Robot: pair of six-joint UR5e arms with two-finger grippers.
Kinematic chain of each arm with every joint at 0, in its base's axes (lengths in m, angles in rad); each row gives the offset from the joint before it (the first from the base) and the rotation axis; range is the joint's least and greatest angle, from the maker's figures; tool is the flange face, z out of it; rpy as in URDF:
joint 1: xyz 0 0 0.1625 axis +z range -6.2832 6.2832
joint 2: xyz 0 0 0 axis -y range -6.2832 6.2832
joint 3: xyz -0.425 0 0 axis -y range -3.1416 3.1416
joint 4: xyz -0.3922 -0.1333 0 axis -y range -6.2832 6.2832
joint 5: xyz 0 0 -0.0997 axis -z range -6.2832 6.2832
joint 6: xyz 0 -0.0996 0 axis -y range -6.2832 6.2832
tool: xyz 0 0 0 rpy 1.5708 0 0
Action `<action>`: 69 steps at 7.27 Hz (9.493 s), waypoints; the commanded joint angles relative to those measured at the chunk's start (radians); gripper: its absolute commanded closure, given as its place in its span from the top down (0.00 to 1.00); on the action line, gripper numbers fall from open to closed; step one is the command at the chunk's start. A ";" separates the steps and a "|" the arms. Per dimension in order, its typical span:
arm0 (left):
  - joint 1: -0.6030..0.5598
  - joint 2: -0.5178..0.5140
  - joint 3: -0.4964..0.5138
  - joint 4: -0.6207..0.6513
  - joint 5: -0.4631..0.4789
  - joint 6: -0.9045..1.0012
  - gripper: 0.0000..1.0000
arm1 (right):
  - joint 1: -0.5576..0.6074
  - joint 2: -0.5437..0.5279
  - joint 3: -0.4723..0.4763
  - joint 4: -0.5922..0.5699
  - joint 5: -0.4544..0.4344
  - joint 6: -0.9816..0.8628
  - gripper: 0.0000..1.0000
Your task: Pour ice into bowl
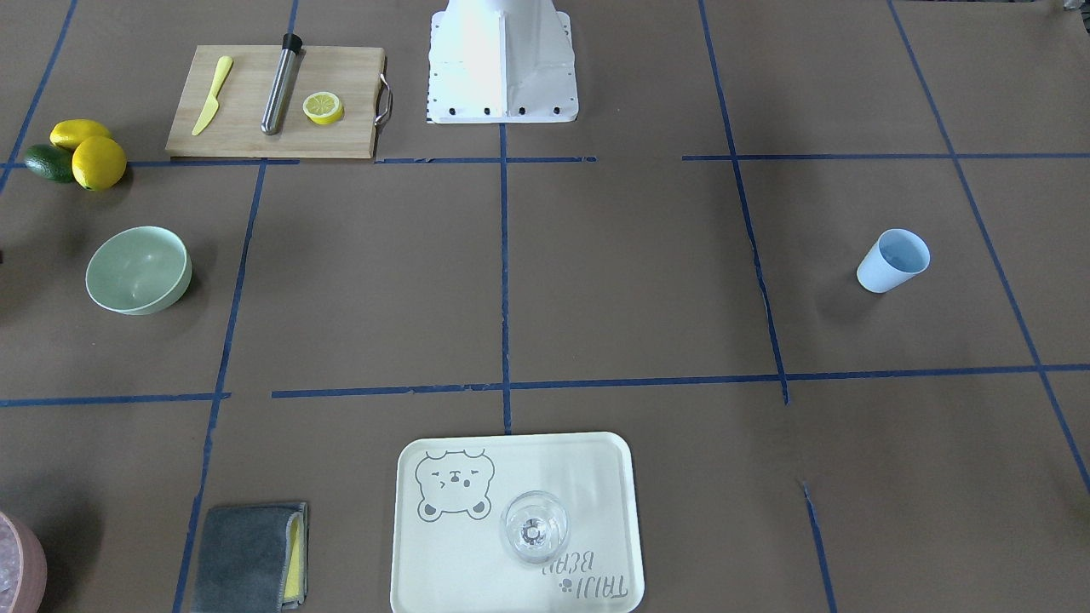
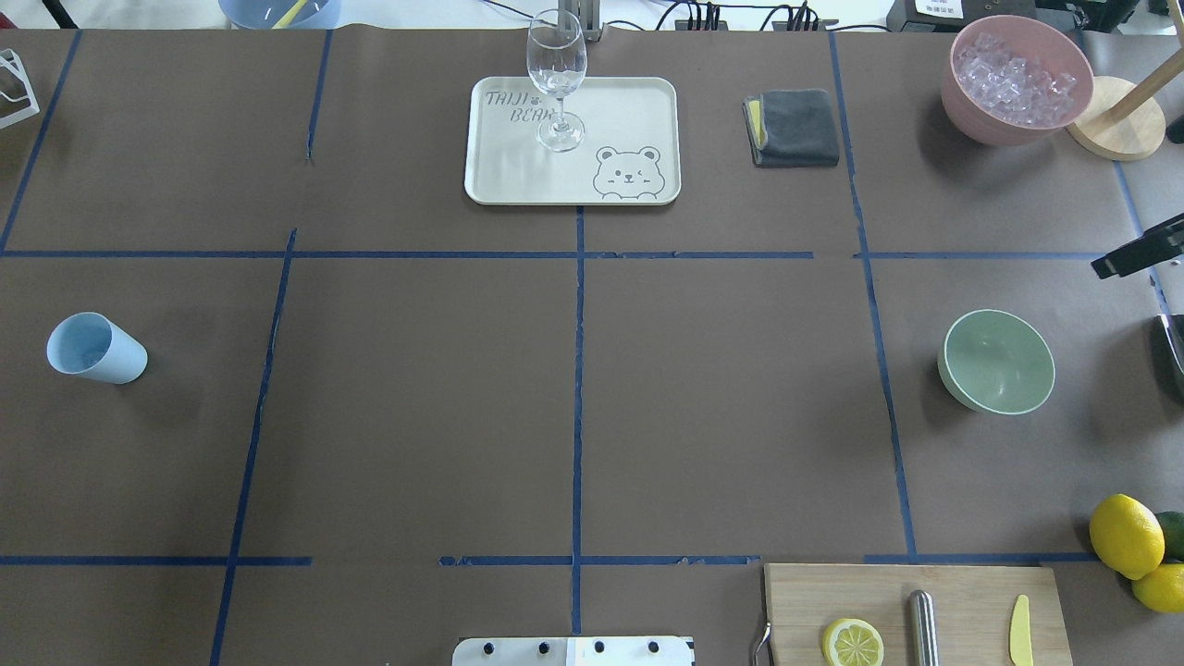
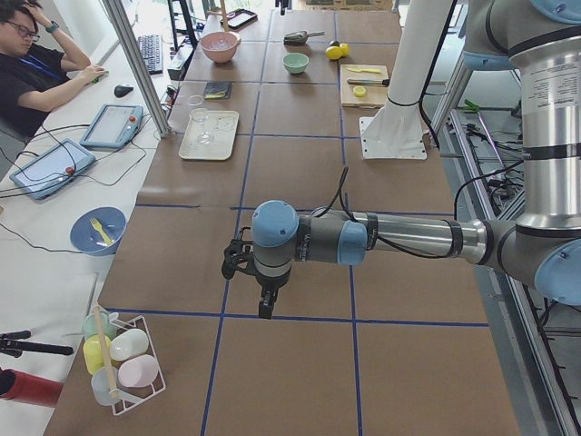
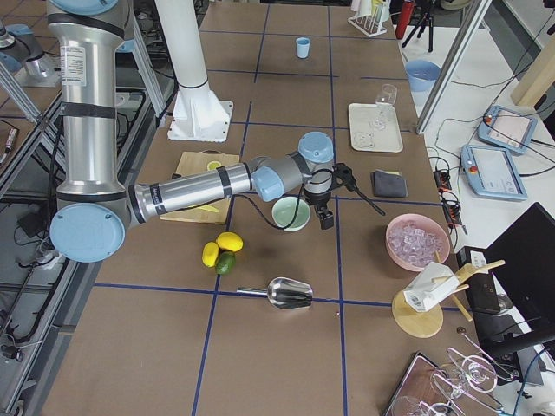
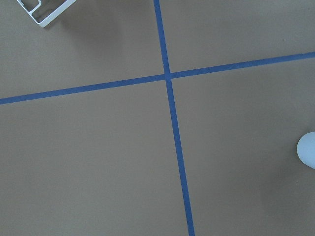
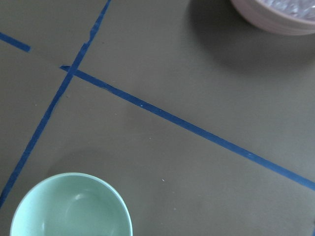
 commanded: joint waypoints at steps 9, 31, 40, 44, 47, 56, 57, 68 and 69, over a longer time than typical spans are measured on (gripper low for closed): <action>0.000 0.000 -0.001 -0.016 0.000 0.001 1.00 | -0.225 -0.049 -0.167 0.346 -0.028 0.205 0.00; -0.002 0.002 -0.024 -0.012 0.001 -0.004 1.00 | -0.757 1.129 -0.667 -0.102 -0.451 1.137 1.00; 0.011 -0.048 -0.030 -0.125 0.003 -0.002 1.00 | -0.120 0.576 -0.201 -0.247 -0.042 0.195 1.00; 0.012 -0.063 0.020 -0.570 0.006 -0.011 1.00 | 0.234 0.234 -0.187 -0.246 0.072 -0.403 1.00; 0.073 -0.112 0.076 -0.856 -0.068 -0.290 1.00 | 0.318 0.086 -0.146 -0.240 0.089 -0.398 1.00; 0.890 0.268 -0.062 -1.371 1.017 -1.020 1.00 | 0.318 0.011 -0.116 -0.238 0.084 -0.341 1.00; 0.988 0.299 -0.061 -1.371 1.158 -1.068 1.00 | 0.318 0.001 -0.103 -0.238 0.084 -0.338 1.00; 1.350 0.169 0.222 -1.357 1.628 -1.298 1.00 | 0.320 -0.017 -0.098 -0.237 0.083 -0.333 1.00; 1.350 0.151 0.235 -1.357 1.628 -1.298 1.00 | 0.320 -0.016 -0.096 -0.237 0.083 -0.332 1.00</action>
